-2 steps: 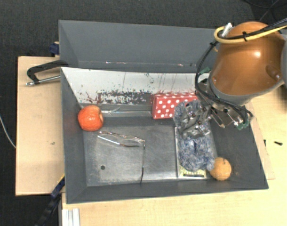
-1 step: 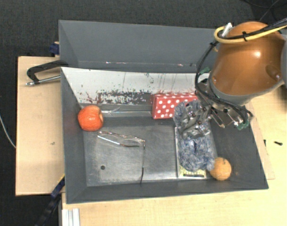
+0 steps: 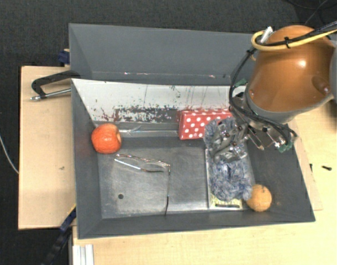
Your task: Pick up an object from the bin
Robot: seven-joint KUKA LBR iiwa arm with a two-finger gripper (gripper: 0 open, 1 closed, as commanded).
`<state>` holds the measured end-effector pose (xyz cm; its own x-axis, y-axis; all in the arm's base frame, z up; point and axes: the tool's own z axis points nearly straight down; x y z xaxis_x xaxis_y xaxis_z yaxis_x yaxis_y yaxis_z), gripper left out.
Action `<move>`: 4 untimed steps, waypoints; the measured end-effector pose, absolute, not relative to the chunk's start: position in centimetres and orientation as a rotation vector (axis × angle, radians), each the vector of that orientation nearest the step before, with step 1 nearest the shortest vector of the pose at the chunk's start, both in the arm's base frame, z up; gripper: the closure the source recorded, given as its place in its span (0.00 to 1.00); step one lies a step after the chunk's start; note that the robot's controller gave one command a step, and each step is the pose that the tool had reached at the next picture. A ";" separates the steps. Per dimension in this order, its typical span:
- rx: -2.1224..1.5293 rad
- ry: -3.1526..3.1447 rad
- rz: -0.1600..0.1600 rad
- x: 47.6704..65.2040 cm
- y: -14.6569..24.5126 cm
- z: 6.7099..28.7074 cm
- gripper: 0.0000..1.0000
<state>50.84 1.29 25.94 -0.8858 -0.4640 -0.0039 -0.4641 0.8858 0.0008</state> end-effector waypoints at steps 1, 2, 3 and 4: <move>-0.750 3.047 0.003 50.8 1.3 25.9 1.00; -0.750 3.047 0.003 50.8 1.3 25.9 1.00; -0.750 3.047 0.003 50.8 1.3 25.9 1.00; -0.750 3.047 0.003 50.8 1.3 25.9 1.00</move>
Offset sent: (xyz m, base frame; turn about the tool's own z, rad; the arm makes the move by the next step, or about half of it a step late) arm 0.0000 0.0000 0.0000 0.0000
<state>50.84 1.29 25.94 -0.8859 -0.4639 -0.0039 -0.4639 0.8859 0.0009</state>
